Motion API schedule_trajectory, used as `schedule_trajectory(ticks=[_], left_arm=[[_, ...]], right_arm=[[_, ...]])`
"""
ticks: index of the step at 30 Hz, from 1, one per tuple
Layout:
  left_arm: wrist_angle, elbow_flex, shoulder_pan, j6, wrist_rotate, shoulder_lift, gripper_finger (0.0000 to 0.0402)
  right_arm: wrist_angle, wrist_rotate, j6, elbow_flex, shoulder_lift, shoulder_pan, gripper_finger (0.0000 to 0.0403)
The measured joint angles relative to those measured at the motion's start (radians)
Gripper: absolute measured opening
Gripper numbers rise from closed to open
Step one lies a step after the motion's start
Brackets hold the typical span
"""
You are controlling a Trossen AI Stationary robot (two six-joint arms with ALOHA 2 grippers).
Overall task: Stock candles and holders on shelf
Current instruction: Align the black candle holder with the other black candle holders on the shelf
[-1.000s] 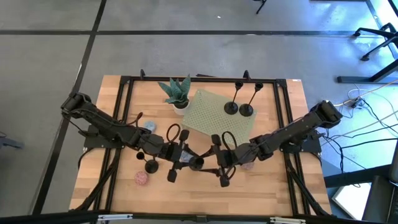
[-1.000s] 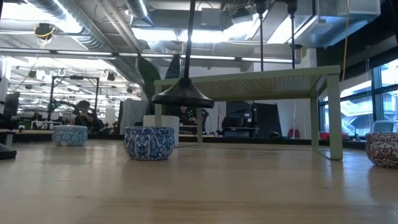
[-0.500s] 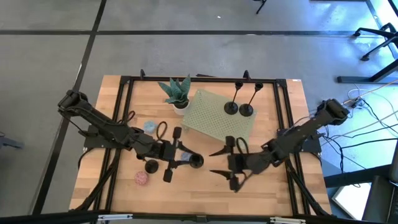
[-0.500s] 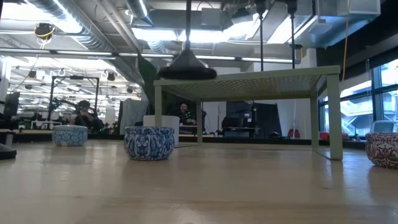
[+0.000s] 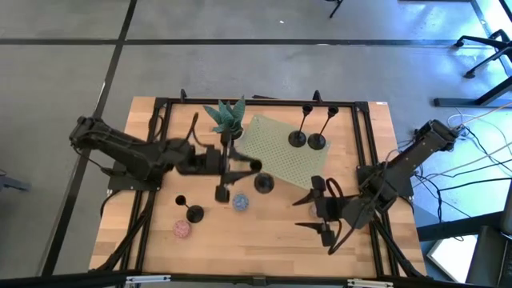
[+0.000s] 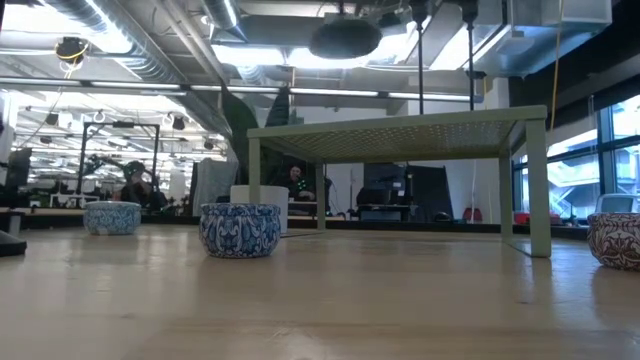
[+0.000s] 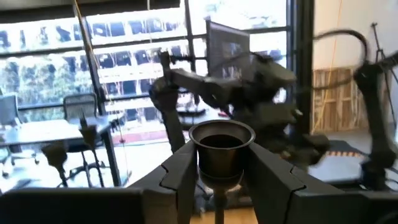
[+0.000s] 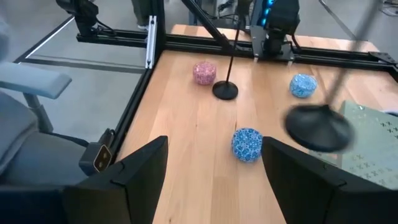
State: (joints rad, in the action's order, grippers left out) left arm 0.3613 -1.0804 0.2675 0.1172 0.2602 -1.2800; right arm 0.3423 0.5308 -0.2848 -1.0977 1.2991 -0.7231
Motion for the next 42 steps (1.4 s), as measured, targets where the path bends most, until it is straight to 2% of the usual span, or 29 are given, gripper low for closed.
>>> schedule_trajectory(ticks=[10, 14, 19, 24, 42], left_arm=[[0.036, -0.006, -0.292, -0.019, -0.151, -0.01, 0.012], [0.086, -0.006, -0.386, -0.028, -0.239, -0.057, 0.0119], [0.188, -0.006, -0.471, -0.087, -0.3, -0.136, 0.0119], [0.326, -0.006, -0.532, -0.149, -0.357, -0.201, 0.0119], [0.397, -0.006, -0.617, -0.159, -0.361, -0.328, 0.0119]], right_arm=[[-0.009, 0.0, 0.024, 0.0, 0.001, 0.01, 0.0263], [-0.01, 0.002, 0.043, 0.0, 0.001, 0.01, 0.0263], [-0.006, 0.023, 0.016, 0.0, 0.002, 0.023, 0.0264], [0.0, 0.011, 0.014, 0.0, 0.002, 0.029, 0.0264], [-0.001, 0.008, 0.049, 0.001, 0.002, 0.03, 0.0264]])
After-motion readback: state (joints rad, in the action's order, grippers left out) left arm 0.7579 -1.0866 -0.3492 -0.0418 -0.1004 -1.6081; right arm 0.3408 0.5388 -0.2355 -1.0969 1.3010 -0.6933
